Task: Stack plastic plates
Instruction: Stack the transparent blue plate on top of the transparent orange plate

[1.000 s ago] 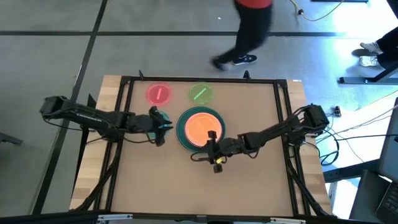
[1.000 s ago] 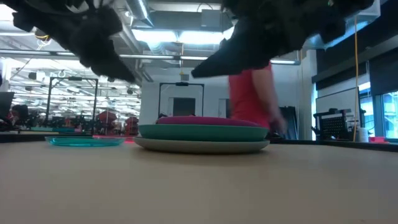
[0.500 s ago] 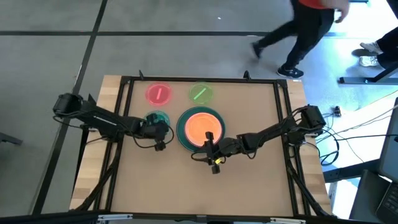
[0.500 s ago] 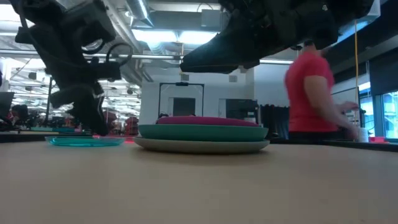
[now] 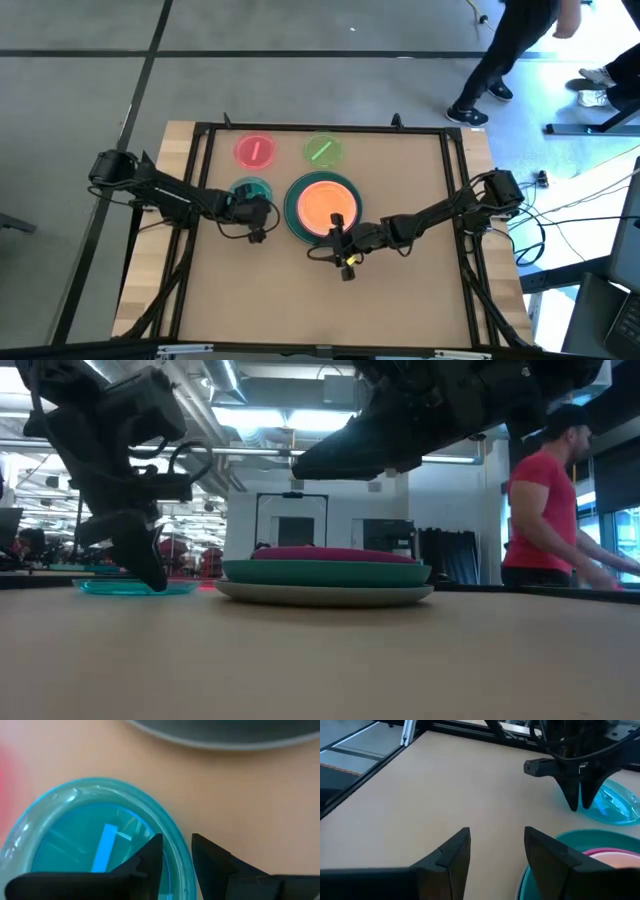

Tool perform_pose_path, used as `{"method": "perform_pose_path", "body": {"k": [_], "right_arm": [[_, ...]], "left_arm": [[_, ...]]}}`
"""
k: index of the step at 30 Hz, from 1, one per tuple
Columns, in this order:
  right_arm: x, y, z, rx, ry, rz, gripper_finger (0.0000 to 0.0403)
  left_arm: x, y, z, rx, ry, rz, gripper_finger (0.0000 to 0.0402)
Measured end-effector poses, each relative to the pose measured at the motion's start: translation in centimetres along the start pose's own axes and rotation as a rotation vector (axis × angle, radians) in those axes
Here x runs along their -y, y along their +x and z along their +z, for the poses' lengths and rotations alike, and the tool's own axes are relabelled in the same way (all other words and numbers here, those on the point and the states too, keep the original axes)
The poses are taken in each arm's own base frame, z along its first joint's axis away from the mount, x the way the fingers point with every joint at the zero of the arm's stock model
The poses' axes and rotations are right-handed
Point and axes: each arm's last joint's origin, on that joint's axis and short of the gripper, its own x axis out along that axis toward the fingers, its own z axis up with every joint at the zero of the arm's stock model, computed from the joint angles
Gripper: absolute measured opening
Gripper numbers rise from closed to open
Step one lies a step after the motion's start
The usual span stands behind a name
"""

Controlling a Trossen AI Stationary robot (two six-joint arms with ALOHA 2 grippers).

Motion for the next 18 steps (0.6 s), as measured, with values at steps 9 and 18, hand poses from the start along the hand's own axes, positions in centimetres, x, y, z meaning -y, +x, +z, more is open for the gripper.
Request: {"method": "perform_pose_path", "body": {"k": [9,18], "right_arm": [[-0.02,0.0,-0.22,-0.023,-0.002,0.002,0.0177],[-0.01,-0.01,-0.2,-0.022,-0.002,0.001,0.0177]], "left_arm": [[-0.4,0.36,-0.68,-0.033,-0.018,0.002,0.0094],[-0.31,0.35,-0.73,-0.048,-0.001,-0.032,0.0012]]}}
